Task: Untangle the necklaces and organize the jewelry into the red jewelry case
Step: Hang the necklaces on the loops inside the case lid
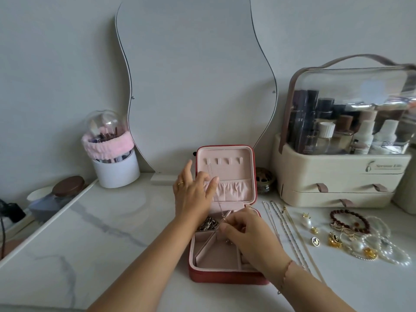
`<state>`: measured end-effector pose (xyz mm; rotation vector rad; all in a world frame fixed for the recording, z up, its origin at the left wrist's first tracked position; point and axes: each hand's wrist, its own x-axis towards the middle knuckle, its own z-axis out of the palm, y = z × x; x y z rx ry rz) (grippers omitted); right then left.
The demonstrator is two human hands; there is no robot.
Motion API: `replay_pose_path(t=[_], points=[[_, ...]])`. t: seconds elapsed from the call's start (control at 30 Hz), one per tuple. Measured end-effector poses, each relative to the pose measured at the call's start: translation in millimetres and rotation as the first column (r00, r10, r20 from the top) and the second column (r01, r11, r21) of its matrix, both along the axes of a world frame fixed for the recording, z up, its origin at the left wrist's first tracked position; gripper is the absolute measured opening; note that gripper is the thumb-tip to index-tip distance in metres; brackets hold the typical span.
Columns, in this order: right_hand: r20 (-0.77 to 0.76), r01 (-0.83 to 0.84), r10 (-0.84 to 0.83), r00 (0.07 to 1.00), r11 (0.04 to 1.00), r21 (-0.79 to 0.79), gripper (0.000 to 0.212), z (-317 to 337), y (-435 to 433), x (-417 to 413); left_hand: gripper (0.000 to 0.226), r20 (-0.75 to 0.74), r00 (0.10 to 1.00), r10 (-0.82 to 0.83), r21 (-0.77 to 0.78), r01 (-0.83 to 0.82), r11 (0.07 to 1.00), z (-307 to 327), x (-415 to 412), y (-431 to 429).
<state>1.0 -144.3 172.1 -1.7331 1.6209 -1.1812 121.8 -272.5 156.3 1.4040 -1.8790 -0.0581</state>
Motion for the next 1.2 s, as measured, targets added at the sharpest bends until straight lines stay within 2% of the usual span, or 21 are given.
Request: replay_pose_path(t=[0.17,0.33,0.43,0.53,0.6,0.73,0.9,1.0,1.1,1.2], points=[[0.084,0.003,-0.005,0.996,1.000,0.022,0.016,5,2,0,0.087,-0.028,0.999,-0.020,0.054,0.022,0.998,1,1,-4],[0.251,-0.066,0.045,0.967,0.995,0.074,0.019,24,-10,-4,0.083,-0.254,0.959,-0.128,0.113,0.161,0.981,-2,1,-2],[0.280,-0.046,0.053,0.958,0.998,-0.032,0.017,48,-34,-8,0.077,-0.400,0.895,-0.199,0.084,0.252,0.964,-2,1,-1],[0.307,-0.024,0.062,0.950,0.992,-0.127,0.018,75,-62,-7,0.076,-0.479,0.848,-0.225,0.079,0.297,0.952,-2,2,1],[0.298,-0.023,0.067,0.952,0.989,-0.149,0.018,86,-80,-6,0.073,-0.508,0.830,-0.232,0.091,0.319,0.943,-2,2,1],[0.176,-0.021,0.043,0.983,0.992,-0.125,0.017,82,-109,-3,0.047,-0.546,0.797,-0.259,0.097,0.368,0.925,-3,2,3],[0.012,-0.085,0.085,0.996,0.996,-0.010,0.014,56,-118,-4,0.033,-0.564,0.782,-0.267,0.094,0.382,0.919,-3,3,3],[-0.025,-0.072,0.071,0.997,0.994,-0.078,0.013,57,-108,-12,0.036,-0.521,0.815,-0.254,0.115,0.361,0.925,-3,4,3],[0.017,-0.014,0.016,1.000,0.989,-0.150,0.013,64,-85,-31,0.048,-0.452,0.856,-0.250,0.128,0.339,0.932,-3,7,3],[0.071,0.016,-0.007,0.997,0.993,-0.120,0.013,59,-47,-55,0.076,-0.302,0.929,-0.215,0.095,0.254,0.962,-4,11,0]])
